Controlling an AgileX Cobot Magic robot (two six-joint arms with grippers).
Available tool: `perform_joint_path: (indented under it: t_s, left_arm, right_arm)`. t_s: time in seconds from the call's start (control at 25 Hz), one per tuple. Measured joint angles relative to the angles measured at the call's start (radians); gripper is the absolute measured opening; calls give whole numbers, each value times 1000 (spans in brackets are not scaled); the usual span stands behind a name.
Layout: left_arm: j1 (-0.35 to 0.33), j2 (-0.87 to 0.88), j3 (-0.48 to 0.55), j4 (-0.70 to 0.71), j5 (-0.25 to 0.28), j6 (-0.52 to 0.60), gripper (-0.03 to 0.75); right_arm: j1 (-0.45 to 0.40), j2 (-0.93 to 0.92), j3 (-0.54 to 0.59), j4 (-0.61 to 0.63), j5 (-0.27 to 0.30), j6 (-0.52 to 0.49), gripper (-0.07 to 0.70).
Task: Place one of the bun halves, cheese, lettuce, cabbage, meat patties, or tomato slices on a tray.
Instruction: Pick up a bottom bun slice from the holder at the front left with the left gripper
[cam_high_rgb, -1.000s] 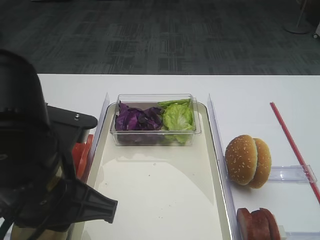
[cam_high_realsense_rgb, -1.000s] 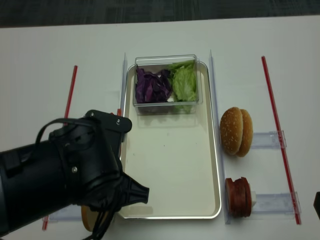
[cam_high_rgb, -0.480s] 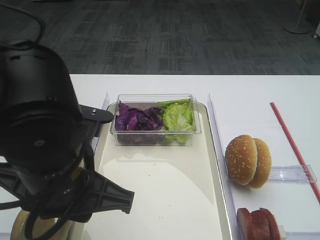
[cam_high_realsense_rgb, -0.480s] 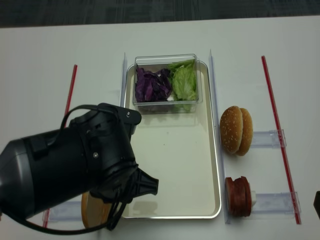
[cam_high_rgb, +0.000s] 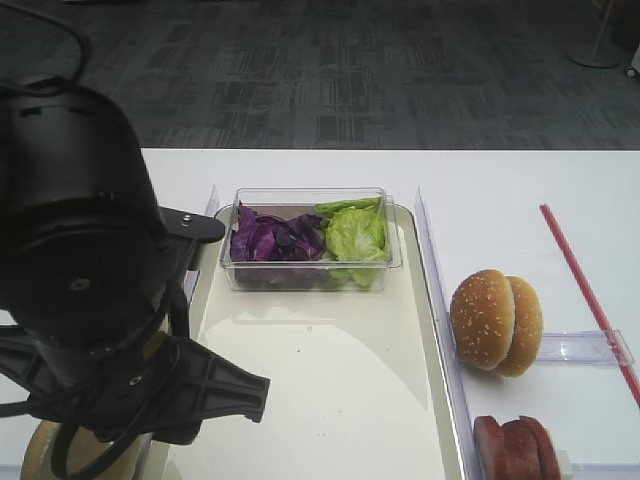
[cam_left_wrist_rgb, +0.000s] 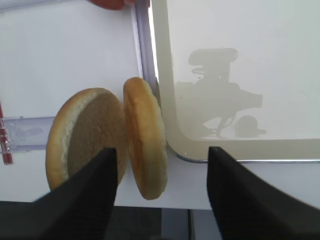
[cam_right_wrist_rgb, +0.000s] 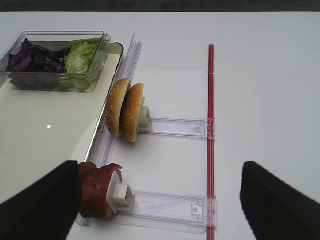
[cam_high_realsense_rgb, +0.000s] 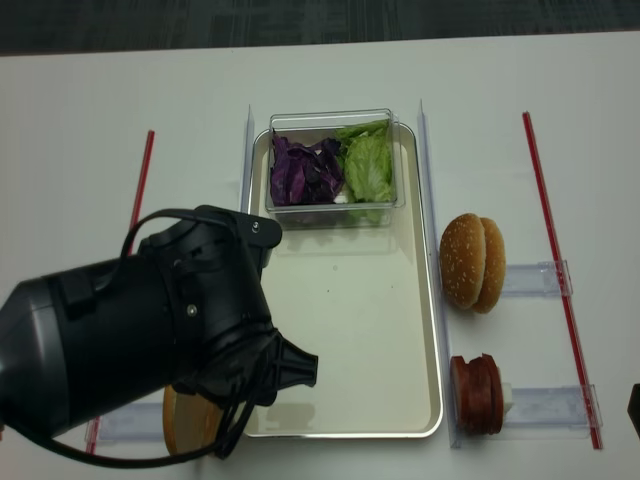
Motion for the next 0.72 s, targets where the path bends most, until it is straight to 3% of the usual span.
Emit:
perform_joint_path:
  t_s: [0.72]
  left_arm:
    - [0,112,0,22,0,-6,385]
  right_arm:
    - [0,0,0,0,0,0,657]
